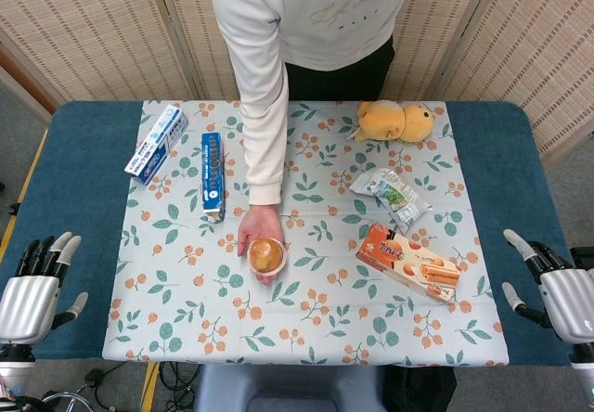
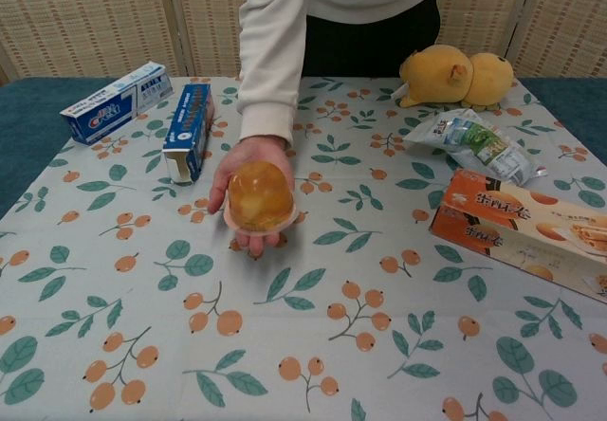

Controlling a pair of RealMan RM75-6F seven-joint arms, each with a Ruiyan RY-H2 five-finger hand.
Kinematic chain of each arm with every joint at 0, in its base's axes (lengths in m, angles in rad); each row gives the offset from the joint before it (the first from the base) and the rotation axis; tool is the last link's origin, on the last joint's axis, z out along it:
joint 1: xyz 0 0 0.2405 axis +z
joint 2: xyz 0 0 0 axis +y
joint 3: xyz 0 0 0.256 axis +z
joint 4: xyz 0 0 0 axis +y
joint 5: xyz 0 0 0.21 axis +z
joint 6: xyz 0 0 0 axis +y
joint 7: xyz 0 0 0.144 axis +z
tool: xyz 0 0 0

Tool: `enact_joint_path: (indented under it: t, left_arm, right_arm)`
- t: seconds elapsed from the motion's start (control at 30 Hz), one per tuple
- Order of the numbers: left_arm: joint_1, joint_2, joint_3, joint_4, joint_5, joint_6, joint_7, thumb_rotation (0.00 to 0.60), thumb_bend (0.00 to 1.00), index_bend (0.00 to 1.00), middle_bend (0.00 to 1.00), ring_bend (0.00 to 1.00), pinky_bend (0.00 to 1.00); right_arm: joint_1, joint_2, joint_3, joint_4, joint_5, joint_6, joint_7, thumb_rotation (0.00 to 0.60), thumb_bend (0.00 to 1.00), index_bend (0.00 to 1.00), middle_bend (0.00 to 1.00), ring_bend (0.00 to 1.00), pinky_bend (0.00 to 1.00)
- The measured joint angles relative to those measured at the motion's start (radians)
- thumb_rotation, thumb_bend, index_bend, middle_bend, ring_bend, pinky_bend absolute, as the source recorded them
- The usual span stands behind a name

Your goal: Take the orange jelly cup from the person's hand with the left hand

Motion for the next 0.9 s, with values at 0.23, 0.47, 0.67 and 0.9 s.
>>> enact_joint_path:
  t: [0.23, 0.47, 0.67, 0.9]
  left_arm:
    - [0.003, -0.002, 0.000, -0.001, 0.009, 0.008, 0.002, 0.600, 0.28, 0.00, 0.00, 0.00, 0.05]
    - [0.007, -0.004, -0.003, 0.001, 0.016, 0.018, -0.003, 0.600, 0.28, 0.00, 0.00, 0.00, 0.05]
    - [-0.001, -0.006, -0.010, 0.014, 0.019, 0.013, -0.018, 0.600, 0.28, 0.00, 0.00, 0.00, 0.05]
    - [-0.058, -0.008, -0.032, 0.034, 0.038, -0.047, -0.079, 0.600, 0.28, 0.00, 0.00, 0.00, 0.05]
  right_arm:
    - [-0.003, 0.001, -0.001, 0.003, -0.001, 0.004, 0.005, 0.600, 0.38, 0.10, 0.23, 0.19, 0.41]
    - [-0.007, 0.004, 0.000, 0.002, -0.003, 0.013, 0.005, 0.600, 0.38, 0.10, 0.23, 0.19, 0.41]
    - [-0.009, 0.013, 0.006, -0.005, 0.002, 0.019, -0.005, 0.600, 0.38, 0.10, 0.23, 0.19, 0.41]
    - [-0.006, 0.032, 0.020, -0.023, 0.010, 0.027, -0.025, 0.600, 0.38, 0.10, 0.23, 0.19, 0.41]
